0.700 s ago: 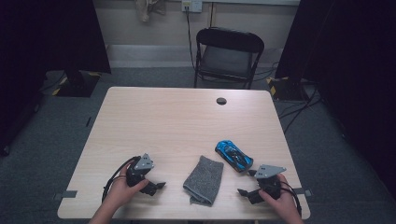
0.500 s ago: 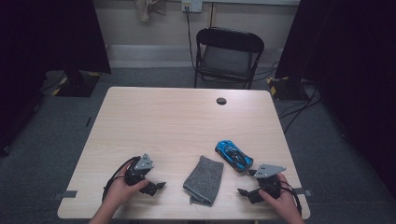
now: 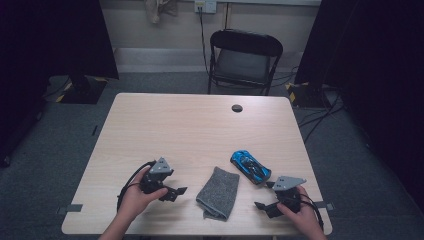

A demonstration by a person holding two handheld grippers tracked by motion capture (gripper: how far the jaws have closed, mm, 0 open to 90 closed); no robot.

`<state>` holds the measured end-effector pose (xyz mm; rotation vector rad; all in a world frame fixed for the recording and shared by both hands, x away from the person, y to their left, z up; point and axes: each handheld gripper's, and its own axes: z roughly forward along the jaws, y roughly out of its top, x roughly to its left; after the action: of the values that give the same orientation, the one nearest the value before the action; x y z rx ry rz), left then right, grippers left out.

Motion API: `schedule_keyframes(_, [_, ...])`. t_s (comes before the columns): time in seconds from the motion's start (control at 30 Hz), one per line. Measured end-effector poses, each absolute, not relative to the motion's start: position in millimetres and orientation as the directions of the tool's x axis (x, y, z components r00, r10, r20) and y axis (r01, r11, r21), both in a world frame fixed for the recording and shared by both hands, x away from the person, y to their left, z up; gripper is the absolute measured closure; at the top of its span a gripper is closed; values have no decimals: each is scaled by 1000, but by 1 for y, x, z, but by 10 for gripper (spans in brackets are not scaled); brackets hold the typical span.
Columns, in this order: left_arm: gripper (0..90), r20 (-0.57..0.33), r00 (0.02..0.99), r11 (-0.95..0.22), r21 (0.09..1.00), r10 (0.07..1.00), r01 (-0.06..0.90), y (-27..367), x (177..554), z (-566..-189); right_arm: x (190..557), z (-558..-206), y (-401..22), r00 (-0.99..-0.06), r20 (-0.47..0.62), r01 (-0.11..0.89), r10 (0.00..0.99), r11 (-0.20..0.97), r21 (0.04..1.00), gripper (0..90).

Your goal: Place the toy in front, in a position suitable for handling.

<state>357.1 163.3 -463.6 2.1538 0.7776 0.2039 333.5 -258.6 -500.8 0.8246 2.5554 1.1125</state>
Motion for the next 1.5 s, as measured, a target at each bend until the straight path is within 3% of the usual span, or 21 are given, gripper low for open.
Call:
schedule_keyframes(0.17, [162,-134,825,-465,771,549,434,132,357,-448,333,-501,-258,-807,9,409,591,547,730,118])
schedule_keyframes(0.37, [162,-158,848,-514,734,506,443,91,356,-451,332,-501,-258,-802,10,415,598,545,729,118])
schedule_keyframes(0.83, [171,-156,835,-540,698,527,471,40,361,-472,332,-501,-258,-802,10,415,598,545,729,119])
schedule_keyframes(1.3, [149,-42,835,-578,703,549,415,28,354,-490,332,-501,-258,-801,10,416,598,545,728,119])
schedule_keyframes(1.5, [207,-19,848,-608,689,530,395,28,354,-488,332,-501,-258,-801,10,416,598,545,728,119])
